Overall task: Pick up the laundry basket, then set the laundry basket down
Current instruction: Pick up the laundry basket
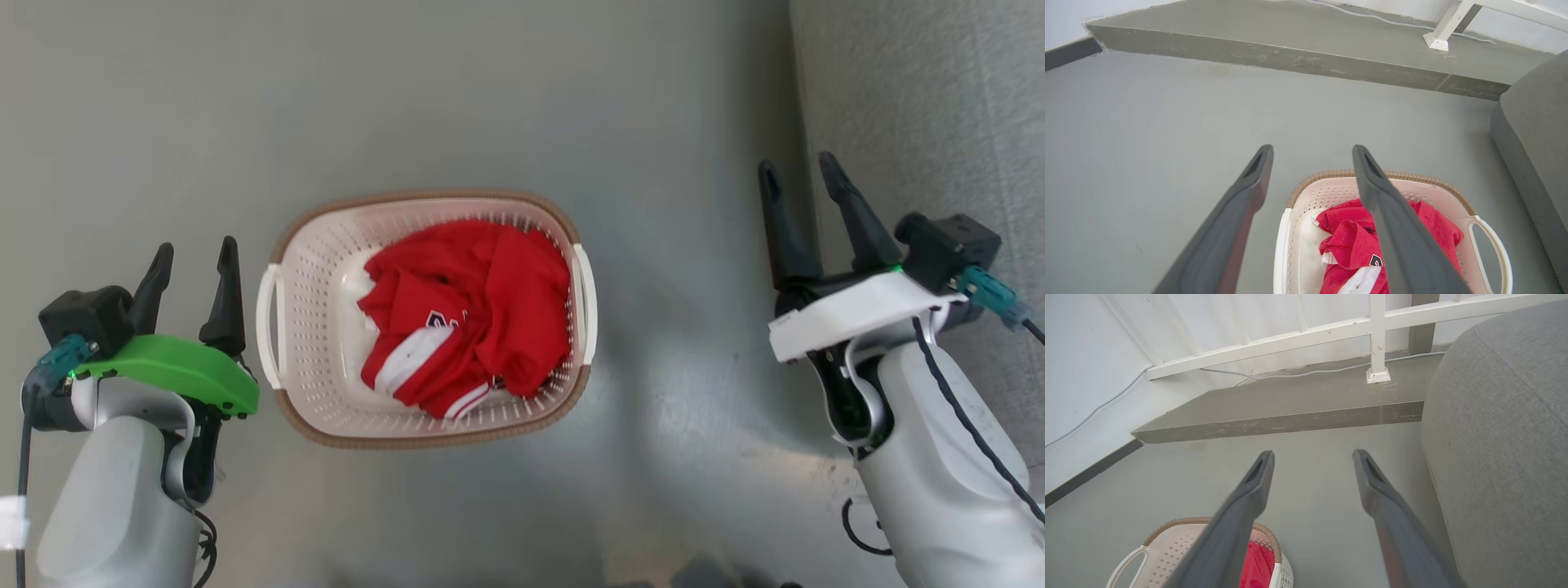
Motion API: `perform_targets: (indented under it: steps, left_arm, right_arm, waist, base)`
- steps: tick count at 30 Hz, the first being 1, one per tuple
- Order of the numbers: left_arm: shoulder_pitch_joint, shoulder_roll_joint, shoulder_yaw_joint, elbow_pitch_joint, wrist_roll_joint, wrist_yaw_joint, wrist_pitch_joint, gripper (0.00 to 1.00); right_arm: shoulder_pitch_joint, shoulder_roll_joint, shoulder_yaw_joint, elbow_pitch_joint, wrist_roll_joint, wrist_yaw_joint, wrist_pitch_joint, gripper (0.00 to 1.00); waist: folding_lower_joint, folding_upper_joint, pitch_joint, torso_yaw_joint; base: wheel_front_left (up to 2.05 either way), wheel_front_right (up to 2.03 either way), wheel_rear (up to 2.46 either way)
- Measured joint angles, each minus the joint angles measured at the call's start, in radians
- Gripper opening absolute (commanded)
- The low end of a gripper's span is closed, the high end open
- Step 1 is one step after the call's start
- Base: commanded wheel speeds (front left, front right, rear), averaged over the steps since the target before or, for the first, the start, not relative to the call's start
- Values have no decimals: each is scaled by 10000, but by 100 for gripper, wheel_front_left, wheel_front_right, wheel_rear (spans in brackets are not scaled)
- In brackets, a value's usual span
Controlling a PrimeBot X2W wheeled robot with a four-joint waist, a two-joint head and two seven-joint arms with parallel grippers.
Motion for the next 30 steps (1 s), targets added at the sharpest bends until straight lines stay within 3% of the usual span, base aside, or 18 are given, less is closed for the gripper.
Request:
perform_targets:
  steps: [16,30]
  left_arm:
    - [-1157,29,-4,2445,-688,-113,1053,100]
    - [-2114,190,-399,3703,-702,-198,1666,100]
  right_arm:
    - [-1180,203,163,301,-161,240,0,100]
    - [-1551,286,71,297,-295,324,0,100]
  waist:
    - [0,0,1424,-158]
    - [-1,0,2258,-533]
  base:
    - [0,0,0]
    - [0,0,0]
